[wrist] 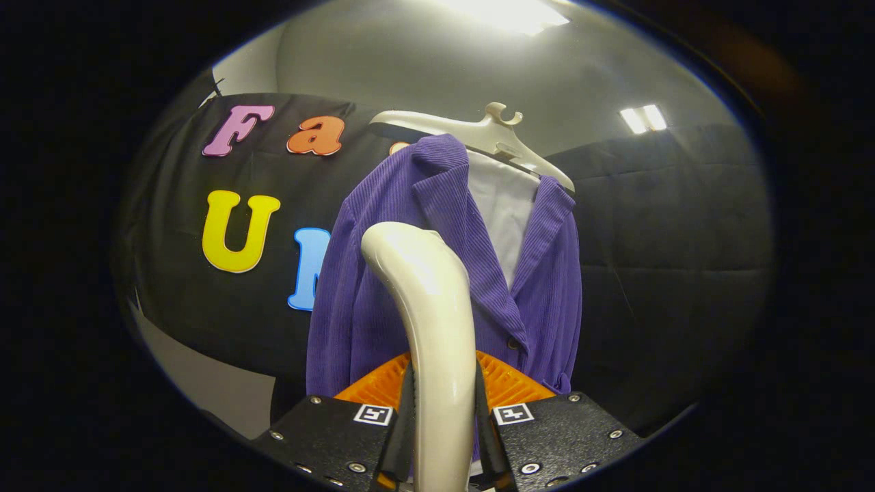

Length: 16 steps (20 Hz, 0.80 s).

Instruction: Iron the clothes twice with a garment steamer, once on the left side and once on the right side.

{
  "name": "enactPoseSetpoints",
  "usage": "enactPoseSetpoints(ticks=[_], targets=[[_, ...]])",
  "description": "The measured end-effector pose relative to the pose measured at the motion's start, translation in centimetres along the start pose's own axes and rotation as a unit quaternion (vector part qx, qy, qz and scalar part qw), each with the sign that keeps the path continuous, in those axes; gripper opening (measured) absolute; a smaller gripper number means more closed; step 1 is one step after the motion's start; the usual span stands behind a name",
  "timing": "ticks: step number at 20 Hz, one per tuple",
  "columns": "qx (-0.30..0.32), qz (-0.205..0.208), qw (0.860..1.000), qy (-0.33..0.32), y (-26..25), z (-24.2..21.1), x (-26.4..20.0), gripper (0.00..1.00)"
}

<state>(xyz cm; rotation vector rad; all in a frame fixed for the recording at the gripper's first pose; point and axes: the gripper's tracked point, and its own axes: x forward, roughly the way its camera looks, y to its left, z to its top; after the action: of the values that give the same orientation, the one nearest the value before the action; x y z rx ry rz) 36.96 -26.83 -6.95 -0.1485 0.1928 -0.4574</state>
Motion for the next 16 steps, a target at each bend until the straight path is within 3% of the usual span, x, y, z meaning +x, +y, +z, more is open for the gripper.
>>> enactPoseSetpoints(ticks=[16], targets=[[-0.015, -0.007, 0.997, 0.071, 1.0, -11.1, -1.7, 0.39]])
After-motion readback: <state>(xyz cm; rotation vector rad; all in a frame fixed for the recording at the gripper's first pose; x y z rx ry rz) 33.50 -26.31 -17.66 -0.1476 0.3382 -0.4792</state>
